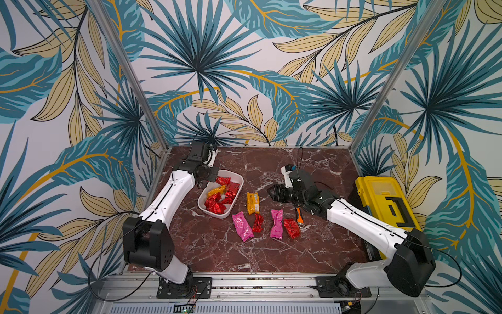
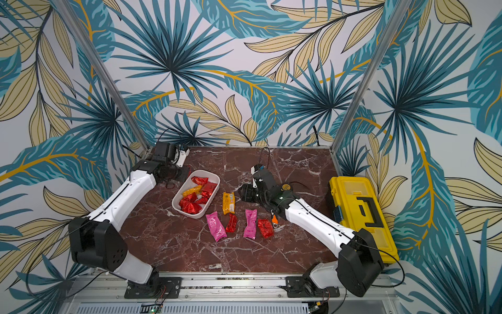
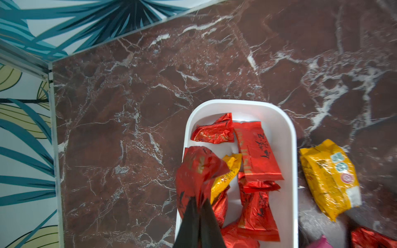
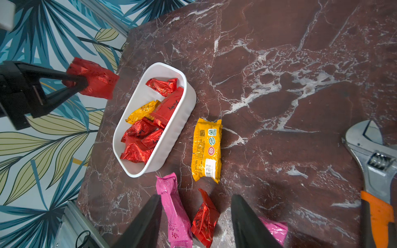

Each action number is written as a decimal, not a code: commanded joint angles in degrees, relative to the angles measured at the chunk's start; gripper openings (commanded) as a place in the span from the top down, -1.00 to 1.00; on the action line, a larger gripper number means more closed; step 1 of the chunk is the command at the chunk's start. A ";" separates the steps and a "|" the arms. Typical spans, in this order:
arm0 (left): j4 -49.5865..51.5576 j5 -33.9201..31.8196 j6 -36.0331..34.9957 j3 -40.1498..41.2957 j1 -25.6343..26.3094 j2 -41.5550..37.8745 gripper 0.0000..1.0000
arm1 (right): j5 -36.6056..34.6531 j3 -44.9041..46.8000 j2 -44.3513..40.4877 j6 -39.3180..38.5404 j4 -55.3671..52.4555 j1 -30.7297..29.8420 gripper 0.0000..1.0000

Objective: Take the tea bags out of the storage box
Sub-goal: Pick up the tea bag from the storage box.

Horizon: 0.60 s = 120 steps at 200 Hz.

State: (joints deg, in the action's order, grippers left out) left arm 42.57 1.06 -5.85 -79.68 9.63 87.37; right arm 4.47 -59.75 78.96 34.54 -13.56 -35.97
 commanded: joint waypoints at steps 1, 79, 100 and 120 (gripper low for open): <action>2.07 10.93 0.25 2.46 -0.31 -5.19 1.00 | 4.27 0.44 -1.93 -3.97 3.11 0.08 -0.14; 2.60 35.60 -7.94 12.35 8.27 -15.77 1.00 | 20.78 -2.92 -4.89 -24.87 2.09 -1.46 -0.17; 1.49 41.28 -8.86 14.37 9.24 -16.68 1.00 | 22.78 -2.27 -5.41 -31.40 1.61 -2.36 -0.18; 0.28 44.97 -9.36 15.62 10.25 -17.42 1.00 | 24.99 -1.95 -5.07 -34.79 1.82 -2.87 -0.18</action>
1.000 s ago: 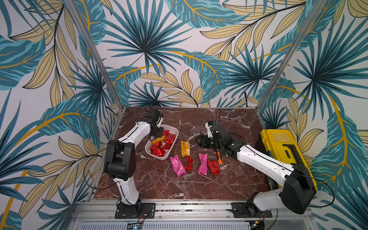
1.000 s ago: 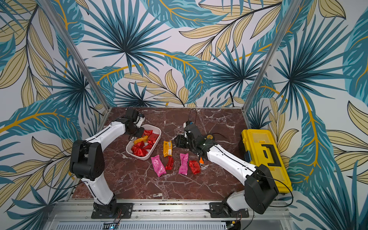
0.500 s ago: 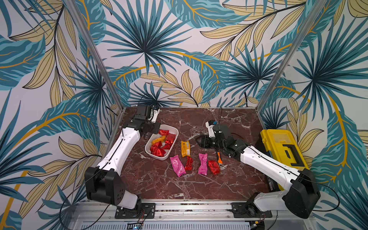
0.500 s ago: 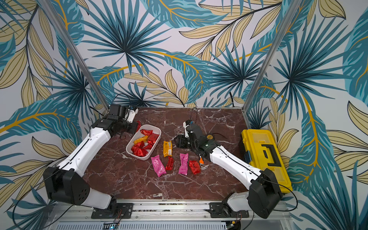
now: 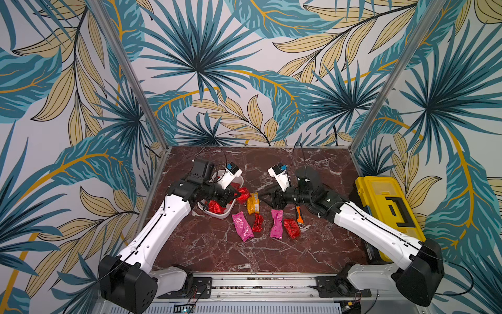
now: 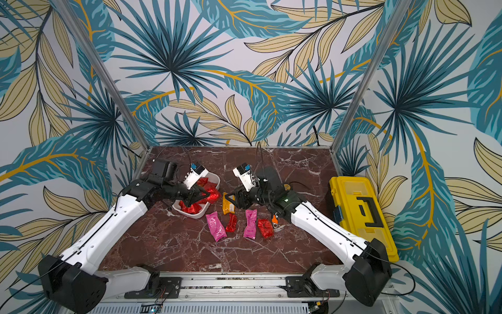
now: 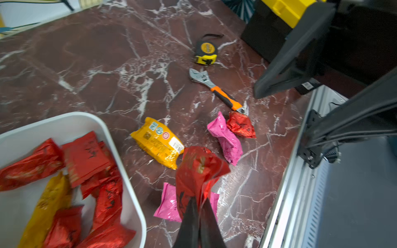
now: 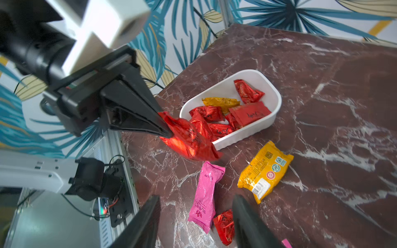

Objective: Take the tea bags out of the storage box
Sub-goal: Pick up the tea bag from the storage box.

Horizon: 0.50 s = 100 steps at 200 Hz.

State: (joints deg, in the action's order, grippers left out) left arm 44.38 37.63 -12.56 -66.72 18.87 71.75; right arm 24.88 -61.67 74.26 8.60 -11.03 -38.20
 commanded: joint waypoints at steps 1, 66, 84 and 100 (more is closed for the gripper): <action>-1.65 8.55 -2.65 2.70 1.04 -1.83 1.00 | 4.66 -0.03 -0.36 -8.90 -0.65 -0.65 -0.18; -1.45 13.67 -4.81 3.73 1.65 -2.35 1.00 | 7.99 -1.77 6.07 -11.13 2.76 -3.28 -0.11; -0.72 13.35 -5.17 3.69 1.67 -2.48 1.00 | 8.58 -2.36 7.10 -10.50 3.08 -3.42 0.14; -0.11 12.31 -5.62 3.69 1.68 -2.57 1.00 | 9.21 -2.06 7.13 -9.67 4.13 -3.45 0.40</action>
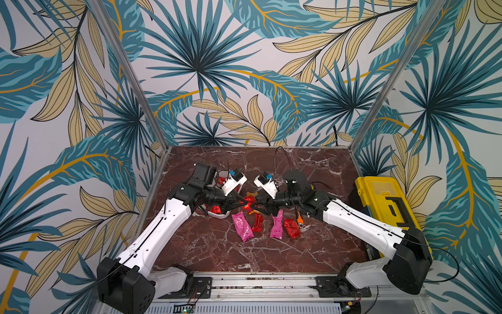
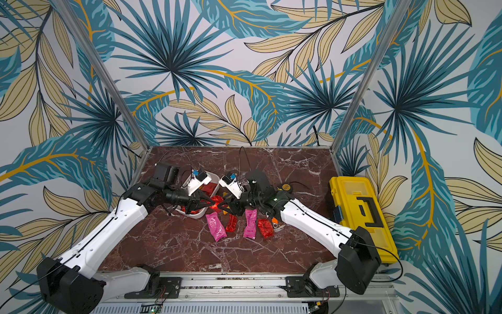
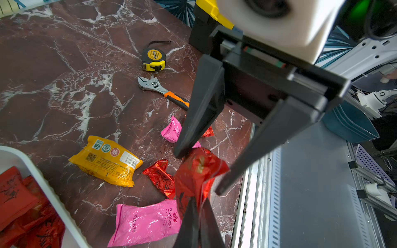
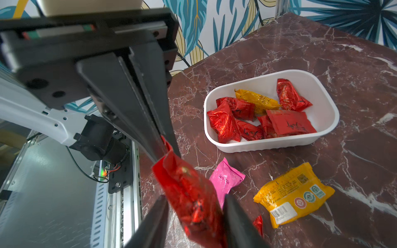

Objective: Take the tea bags out of the storage box
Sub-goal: Pick up the tea bag from the storage box, then place the tea bag at the center of the board.

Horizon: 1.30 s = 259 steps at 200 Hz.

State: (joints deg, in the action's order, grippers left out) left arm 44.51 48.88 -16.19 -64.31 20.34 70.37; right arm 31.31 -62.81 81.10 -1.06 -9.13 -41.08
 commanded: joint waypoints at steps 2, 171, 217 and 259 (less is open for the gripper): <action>-0.29 0.93 -2.00 1.27 0.18 -1.24 1.00 | 2.94 -0.81 0.29 0.00 2.37 -0.55 0.43; -29.16 -47.43 41.59 20.29 -0.70 -15.18 -0.85 | -21.22 4.40 7.94 53.92 3.40 7.48 0.85; -21.22 -45.46 48.17 18.92 -2.53 -8.67 -0.78 | -22.16 -1.43 17.56 52.86 -2.80 10.26 0.84; -19.04 -43.27 47.38 18.26 -5.96 -7.60 -0.75 | -16.29 -4.83 25.40 51.60 -2.83 11.25 0.80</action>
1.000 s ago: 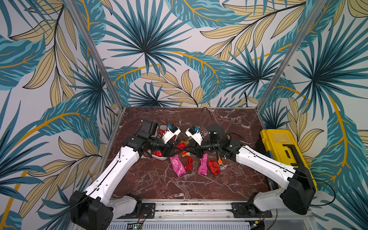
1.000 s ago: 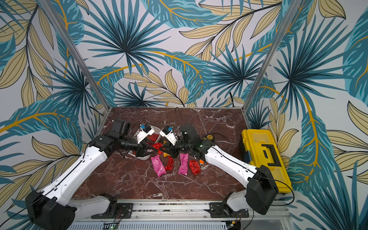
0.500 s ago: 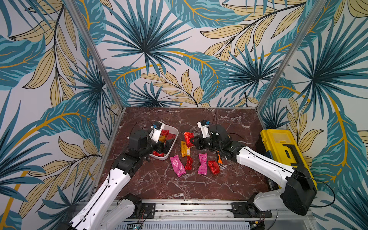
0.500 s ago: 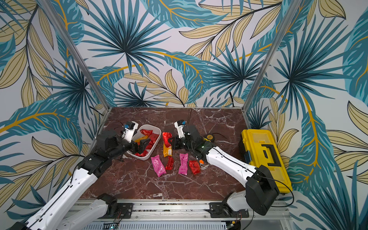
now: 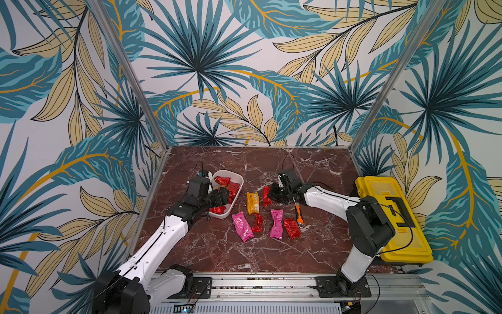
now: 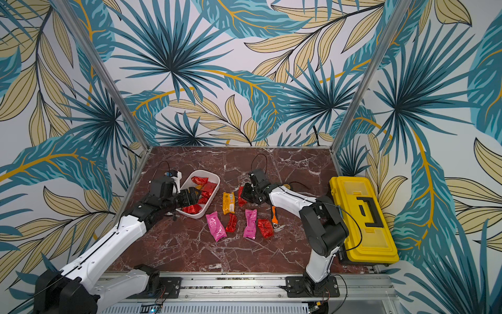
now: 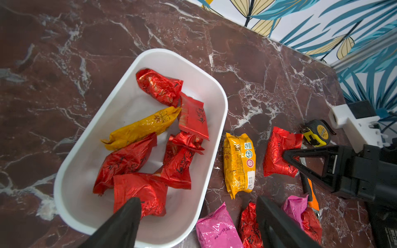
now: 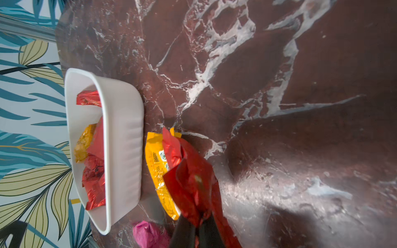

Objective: Take the tea bags out of the storage box
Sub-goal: Place the tea bag at the center of the board.

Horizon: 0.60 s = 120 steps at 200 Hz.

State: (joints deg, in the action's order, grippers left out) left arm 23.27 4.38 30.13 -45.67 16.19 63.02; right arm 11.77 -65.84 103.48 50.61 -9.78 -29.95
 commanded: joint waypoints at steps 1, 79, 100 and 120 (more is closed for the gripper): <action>2.21 1.24 0.98 -0.43 -1.83 -0.22 -0.75 | 3.25 -1.81 3.12 -0.07 -2.17 0.10 0.80; 8.92 1.88 -6.82 -5.56 -3.09 5.87 -0.49 | -5.69 -1.79 -1.15 -4.46 -8.20 0.22 0.16; 9.95 4.20 -4.20 -7.56 -3.09 8.12 -0.47 | -9.06 -0.83 -6.59 -6.99 -8.61 0.16 0.06; 8.20 6.00 0.94 -7.44 -3.03 9.50 -0.38 | -11.94 0.58 -12.13 -9.80 -8.93 0.16 0.02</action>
State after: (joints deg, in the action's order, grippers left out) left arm 31.51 7.53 26.65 -50.13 13.45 71.42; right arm 5.32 -66.87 98.17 45.32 -17.06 -29.78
